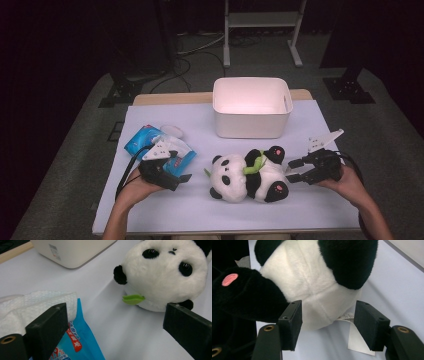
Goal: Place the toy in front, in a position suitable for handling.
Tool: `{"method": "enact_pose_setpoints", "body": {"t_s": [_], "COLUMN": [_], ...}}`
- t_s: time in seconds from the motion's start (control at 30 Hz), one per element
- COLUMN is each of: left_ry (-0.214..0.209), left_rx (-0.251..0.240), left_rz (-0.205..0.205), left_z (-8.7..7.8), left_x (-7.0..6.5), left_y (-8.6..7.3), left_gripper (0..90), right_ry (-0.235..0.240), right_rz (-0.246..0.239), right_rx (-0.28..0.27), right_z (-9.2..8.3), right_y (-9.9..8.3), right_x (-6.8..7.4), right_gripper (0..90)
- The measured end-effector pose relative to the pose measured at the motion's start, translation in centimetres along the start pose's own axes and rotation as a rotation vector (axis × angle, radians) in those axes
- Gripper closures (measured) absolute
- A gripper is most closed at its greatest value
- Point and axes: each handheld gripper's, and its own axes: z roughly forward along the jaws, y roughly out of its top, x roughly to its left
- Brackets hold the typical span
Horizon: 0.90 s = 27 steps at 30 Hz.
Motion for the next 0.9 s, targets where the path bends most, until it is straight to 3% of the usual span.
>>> {"method": "enact_pose_setpoints", "body": {"t_s": [0.13,0.23,0.43,0.53,0.77,0.87,0.9], "left_ry": [-0.007,-0.016,-0.031,-0.039,-0.043,-0.048,-0.048], "left_rx": [0.008,0.008,0.042,0.046,0.068,0.085,0.085], "left_rz": [0.014,0.026,0.045,0.051,0.068,0.093,0.093], "left_z": [-0.5,-0.9,-1.1,-1.3,-2.0,-2.3,-2.3], "left_x": [0.5,0.8,1.5,2.0,3.3,4.1,4.1], "left_y": [0.1,0.2,0.4,0.7,1.5,1.9,1.9], "left_gripper": [6.7,12.1,15.1,21.6,25.5,26.7,32.2], "right_ry": [0.002,-0.003,0.009,0.016,0.026,0.026,0.026], "right_rz": [-0.005,-0.018,-0.016,-0.02,-0.018,-0.017,-0.017], "right_rx": [-0.022,-0.018,-0.03,-0.026,-0.006,-0.001,-0.001], "right_z": [-0.2,-0.2,-0.3,-0.2,0.4,0.5,0.5], "right_y": [-0.4,-0.6,-0.8,-0.9,-1.0,-1.0,-1.0], "right_x": [0.5,0.8,1.0,1.1,1.1,1.1,1.1], "right_gripper": [37.4,37.2,36.8,36.4,36.2,36.1,36.1]}}
